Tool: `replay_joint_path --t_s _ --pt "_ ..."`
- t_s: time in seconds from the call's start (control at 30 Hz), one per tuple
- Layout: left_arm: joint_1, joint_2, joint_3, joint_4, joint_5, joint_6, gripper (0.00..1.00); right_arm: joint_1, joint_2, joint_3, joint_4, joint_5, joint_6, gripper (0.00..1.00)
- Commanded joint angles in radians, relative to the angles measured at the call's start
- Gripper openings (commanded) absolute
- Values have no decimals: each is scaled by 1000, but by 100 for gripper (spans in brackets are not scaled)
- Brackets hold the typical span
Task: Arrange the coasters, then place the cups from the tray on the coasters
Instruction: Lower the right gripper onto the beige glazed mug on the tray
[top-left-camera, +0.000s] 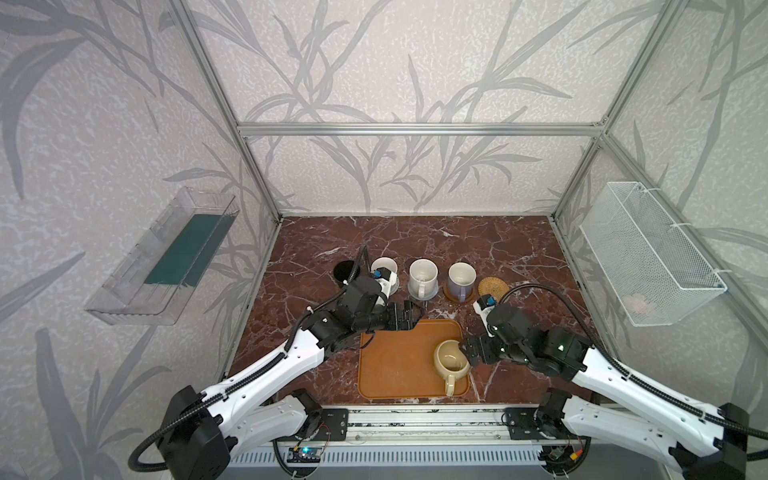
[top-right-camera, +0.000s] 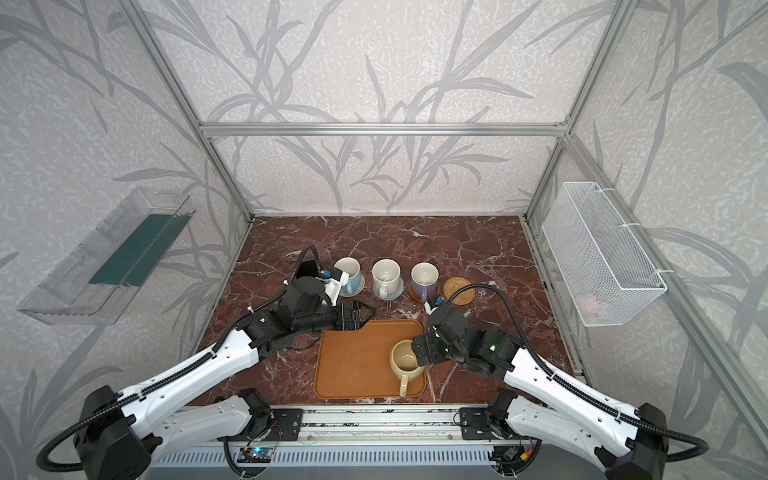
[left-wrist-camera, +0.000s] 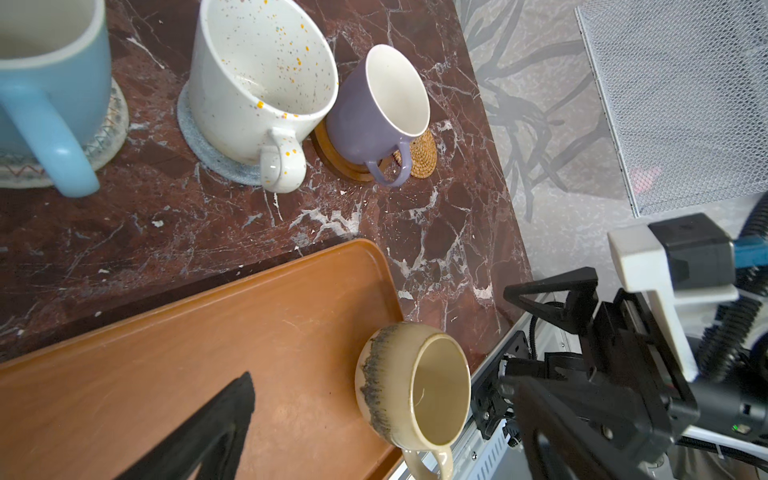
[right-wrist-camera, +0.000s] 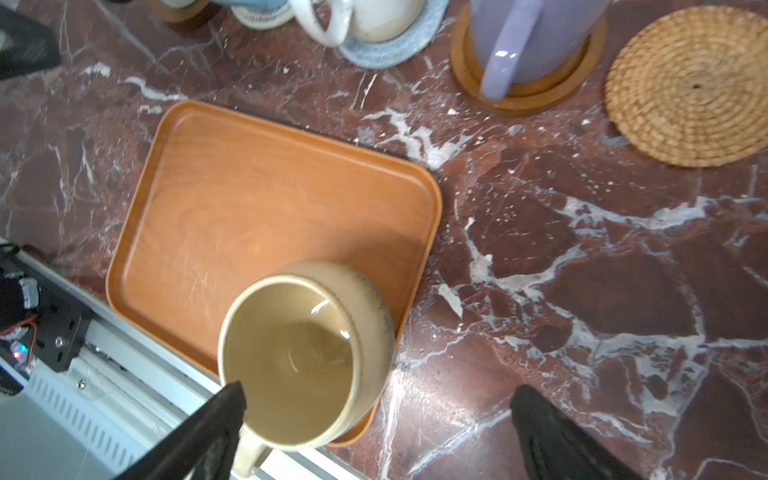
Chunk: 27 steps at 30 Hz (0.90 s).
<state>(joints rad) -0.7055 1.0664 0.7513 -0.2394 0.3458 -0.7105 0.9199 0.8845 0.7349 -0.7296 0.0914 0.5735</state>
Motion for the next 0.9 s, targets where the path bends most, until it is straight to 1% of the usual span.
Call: replay_joint_path --t_s 0.0,0.03,0.07,0.13,0.27,0.4,0.53,0.7,0.87 --pt "4 -14 -30 -3 18 -16 99 78 13 -18 -3 76 72 99" --pt "4 -11 -39 5 23 -23 99 95 18 -20 -3 92 99 99" --pt "4 -10 -47 17 29 -29 99 144 25 -18 -6 107 113 99" --pt "4 -1 -57 23 37 -31 99 194 34 -18 -17 137 144 99" --pt "3 7 -66 33 53 -38 99 265 41 -29 -28 162 201 99" --pt "-1 7 -94 77 74 -72 100 312 41 -40 -57 191 246 99" --pt "-2 3 -120 82 76 -85 99 381 57 -58 -28 205 309 99" --pt "-3 -15 -145 84 62 -101 99 474 157 -46 -1 253 394 99" --pt "-6 -30 -162 86 58 -113 99 519 241 -31 23 282 445 99"
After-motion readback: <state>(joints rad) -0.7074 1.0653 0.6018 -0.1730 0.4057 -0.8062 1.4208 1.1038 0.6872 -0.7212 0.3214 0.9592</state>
